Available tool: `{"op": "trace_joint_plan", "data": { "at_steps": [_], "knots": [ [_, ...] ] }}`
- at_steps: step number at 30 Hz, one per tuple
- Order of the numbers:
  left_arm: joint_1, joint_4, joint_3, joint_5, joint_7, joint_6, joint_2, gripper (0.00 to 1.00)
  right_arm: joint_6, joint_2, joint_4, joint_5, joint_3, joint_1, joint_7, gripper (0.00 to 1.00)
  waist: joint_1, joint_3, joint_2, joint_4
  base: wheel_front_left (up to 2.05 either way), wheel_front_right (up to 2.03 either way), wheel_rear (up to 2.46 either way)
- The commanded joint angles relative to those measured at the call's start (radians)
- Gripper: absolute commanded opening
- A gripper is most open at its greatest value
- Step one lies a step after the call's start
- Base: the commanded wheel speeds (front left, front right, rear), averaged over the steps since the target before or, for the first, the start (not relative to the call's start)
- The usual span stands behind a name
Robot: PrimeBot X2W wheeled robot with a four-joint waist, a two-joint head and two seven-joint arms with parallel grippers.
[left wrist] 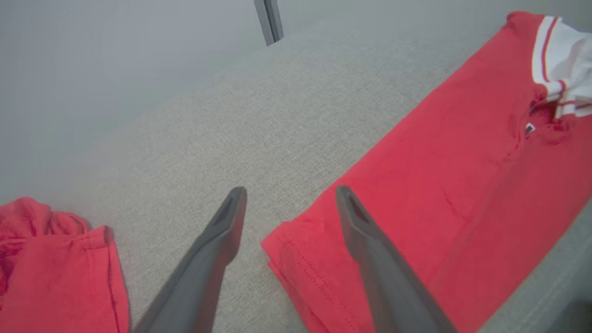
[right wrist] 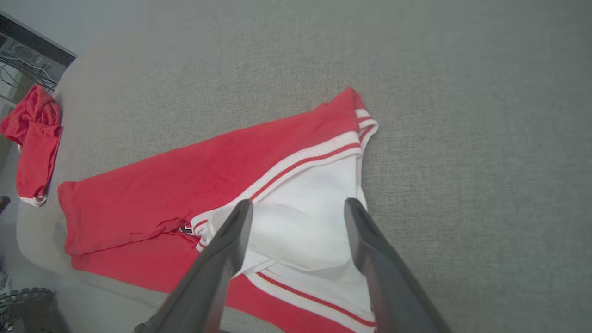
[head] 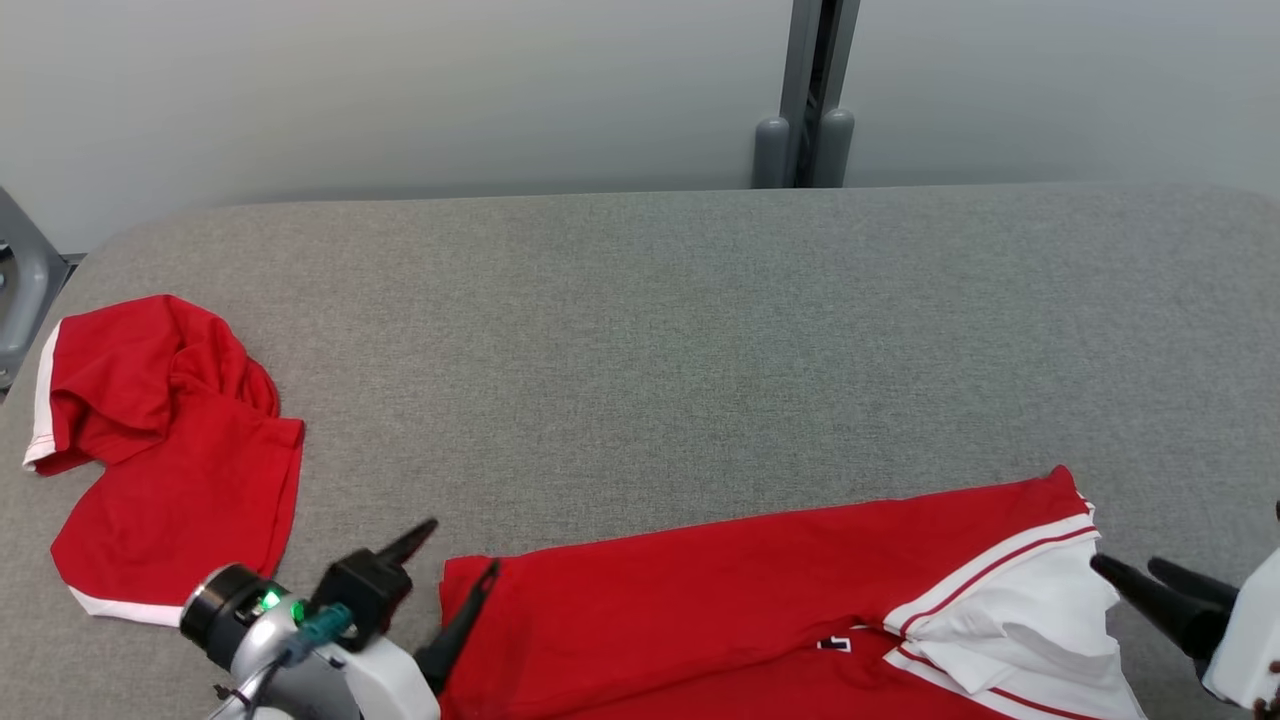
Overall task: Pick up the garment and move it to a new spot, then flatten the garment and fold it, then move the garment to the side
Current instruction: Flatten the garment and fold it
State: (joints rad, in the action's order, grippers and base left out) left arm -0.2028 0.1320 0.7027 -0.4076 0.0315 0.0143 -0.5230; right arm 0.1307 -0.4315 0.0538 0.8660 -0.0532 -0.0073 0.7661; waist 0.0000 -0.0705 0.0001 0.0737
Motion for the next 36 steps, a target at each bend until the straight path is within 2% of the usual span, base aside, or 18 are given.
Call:
{"op": "trace_joint_plan", "data": {
  "at_steps": [1,7,12,18,22,25,36],
  "knots": [
    [0.016,-0.016,-0.027,-0.022,-0.019,0.025,0.007,1.00,0.000,0.020,-0.025,-0.022,-0.014,-0.006,-0.032,1.00,0.0000,-0.001,-0.0001,0.003,0.00,0.00,0.00],
    [0.039,-0.048,-0.137,-0.113,-0.131,0.107,0.075,1.00,0.000,0.064,-0.083,-0.110,-0.010,-0.026,-0.247,1.00,0.0000,-0.010,-0.0001,0.007,0.00,0.00,0.00],
    [0.056,-0.037,-0.195,-0.166,-0.216,0.131,0.123,1.00,0.000,0.062,-0.075,-0.161,0.023,-0.037,-0.430,1.00,0.0000,-0.016,-0.0001,0.005,0.00,0.00,0.00],
    [0.085,-0.006,-0.266,-0.198,-0.285,0.163,0.196,1.00,0.000,0.060,0.002,-0.236,0.054,-0.023,-0.674,1.00,0.0000,-0.021,-0.0001,0.002,0.00,0.00,0.00],
    [0.102,0.020,-0.290,-0.179,-0.296,0.153,0.240,1.00,0.000,0.088,0.065,-0.260,0.059,-0.012,-0.781,1.00,0.0000,-0.025,-0.0001,0.002,0.00,0.00,0.00],
    [0.105,0.049,-0.298,-0.144,-0.296,0.120,0.272,1.00,0.000,0.107,0.129,-0.265,0.081,-0.008,-0.823,1.00,0.0000,-0.032,-0.0001,0.002,0.00,0.00,0.00],
    [0.088,0.107,-0.359,-0.060,-0.297,0.041,0.328,1.00,0.000,0.106,0.313,-0.226,0.143,-0.055,-0.804,1.00,0.0000,-0.048,-0.0001,0.004,0.00,0.00,0.00]
  ]
}}
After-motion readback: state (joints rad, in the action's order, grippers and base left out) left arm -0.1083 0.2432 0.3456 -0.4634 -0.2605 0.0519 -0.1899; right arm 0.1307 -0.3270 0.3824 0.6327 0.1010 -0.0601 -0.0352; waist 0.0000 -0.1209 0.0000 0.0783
